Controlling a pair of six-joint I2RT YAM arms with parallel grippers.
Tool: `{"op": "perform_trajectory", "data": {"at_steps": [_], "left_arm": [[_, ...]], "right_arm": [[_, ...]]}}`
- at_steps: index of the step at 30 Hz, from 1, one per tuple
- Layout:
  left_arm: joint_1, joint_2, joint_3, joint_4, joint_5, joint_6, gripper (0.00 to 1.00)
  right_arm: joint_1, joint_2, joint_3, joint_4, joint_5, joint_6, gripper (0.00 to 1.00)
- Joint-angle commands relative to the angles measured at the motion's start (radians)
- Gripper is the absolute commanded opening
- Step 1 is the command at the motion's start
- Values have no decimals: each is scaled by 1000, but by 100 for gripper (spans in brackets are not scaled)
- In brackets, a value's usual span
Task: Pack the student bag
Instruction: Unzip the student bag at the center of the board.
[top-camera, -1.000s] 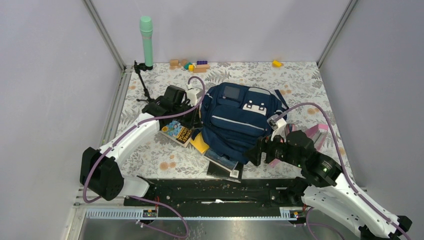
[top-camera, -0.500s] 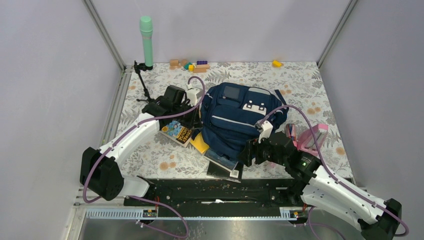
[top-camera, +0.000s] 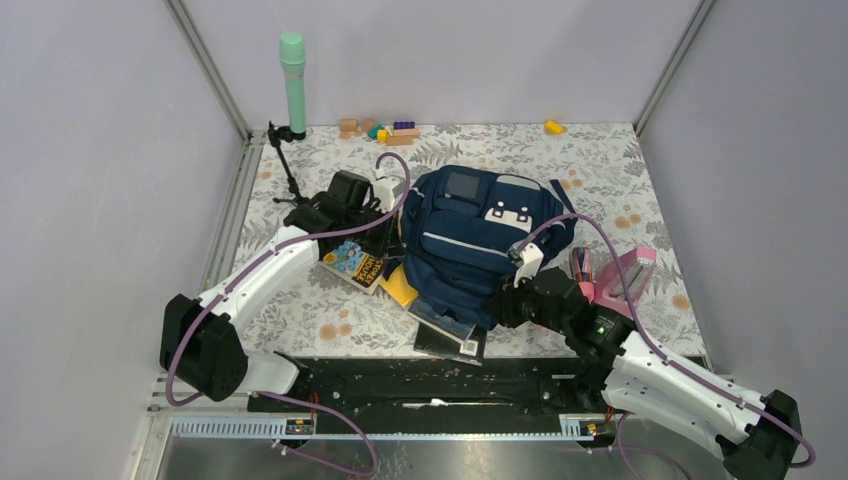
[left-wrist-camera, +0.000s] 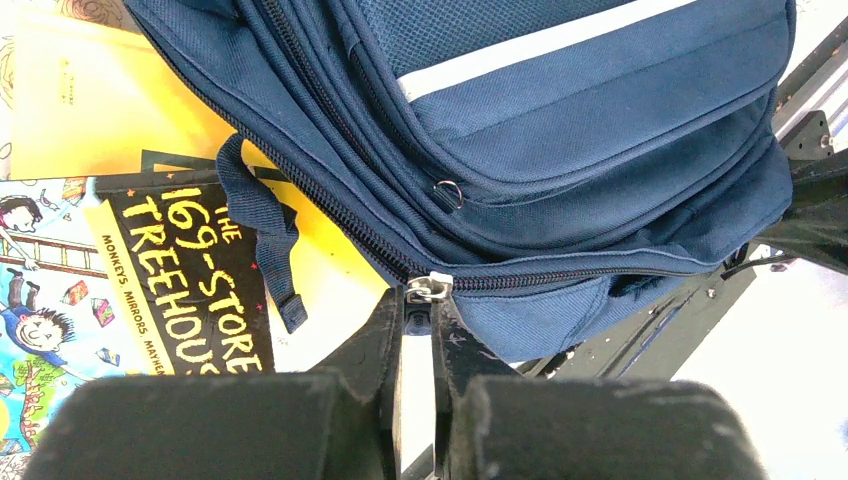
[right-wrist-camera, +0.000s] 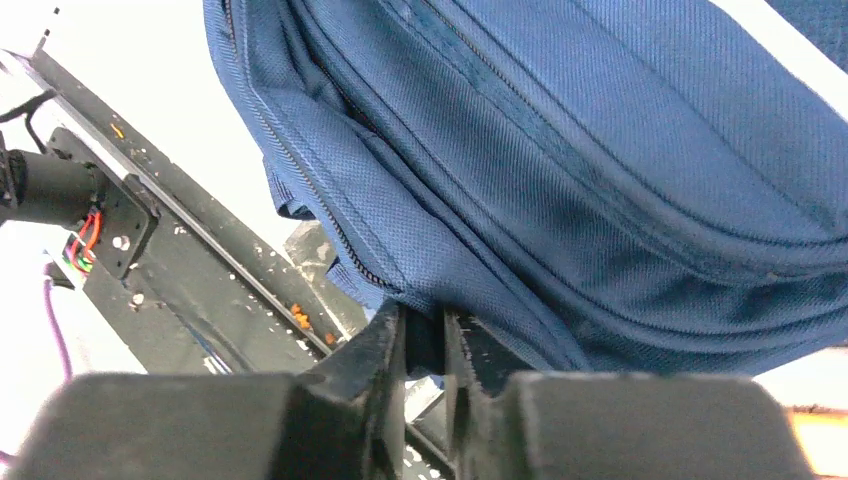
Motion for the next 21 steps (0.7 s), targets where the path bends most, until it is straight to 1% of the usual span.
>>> {"op": "perform_trajectory", "data": {"at_steps": [1,3,4,14,21], "left_arm": [[7,-22,65,41,23,23,0],[6,-26,73,24,17,45,0],[6,-31,74,21,15,51,0],[1,-54,91,-42,82,126,0],[-16,-47,109,-93,93,154,0]], "right_arm": [[8,2,1,63,47,-6,11],[7,0,4,67,53,-6,2],[7,2,6,66,57,-7,0],[8,29,17,68,88,-27,0],[8,65,36,71,105,-45,0]]}}
